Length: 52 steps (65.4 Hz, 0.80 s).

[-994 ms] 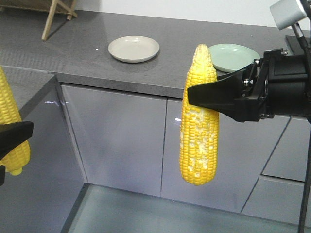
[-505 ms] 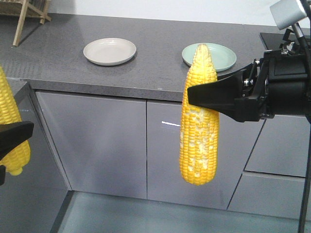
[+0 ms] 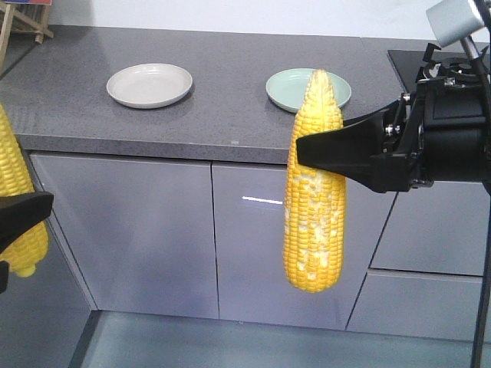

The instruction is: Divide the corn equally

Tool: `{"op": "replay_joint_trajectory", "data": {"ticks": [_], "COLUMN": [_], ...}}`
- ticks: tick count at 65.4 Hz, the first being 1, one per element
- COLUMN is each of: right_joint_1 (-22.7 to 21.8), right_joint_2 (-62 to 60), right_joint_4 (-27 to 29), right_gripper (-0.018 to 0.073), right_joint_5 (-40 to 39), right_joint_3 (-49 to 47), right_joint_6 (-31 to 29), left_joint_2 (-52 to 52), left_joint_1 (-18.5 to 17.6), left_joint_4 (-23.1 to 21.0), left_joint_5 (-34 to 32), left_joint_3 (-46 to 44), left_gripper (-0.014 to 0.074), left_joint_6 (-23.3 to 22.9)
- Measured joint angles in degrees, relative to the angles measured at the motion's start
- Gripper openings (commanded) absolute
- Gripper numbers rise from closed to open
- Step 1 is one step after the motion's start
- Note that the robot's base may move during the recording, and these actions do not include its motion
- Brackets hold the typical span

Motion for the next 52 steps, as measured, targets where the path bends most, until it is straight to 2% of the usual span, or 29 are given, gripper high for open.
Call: {"op": "replay_joint_trajectory", "data": {"ticks": [52], "right_joint_1": [0.0], "right_joint_2": [0.0], "right_joint_4": [0.0], "right_gripper": [0.0212], "right_joint_5": [0.0], "right_joint_3": [0.0], "right_joint_6": [0.0], "left_joint_2": [0.0], "left_joint_1": [0.0], "left_joint_4": [0.0], "left_joint_5": [0.0], "left_joint_3": [0.0], "left_gripper": [0.0304], "left_joint_6": [0.0]}}
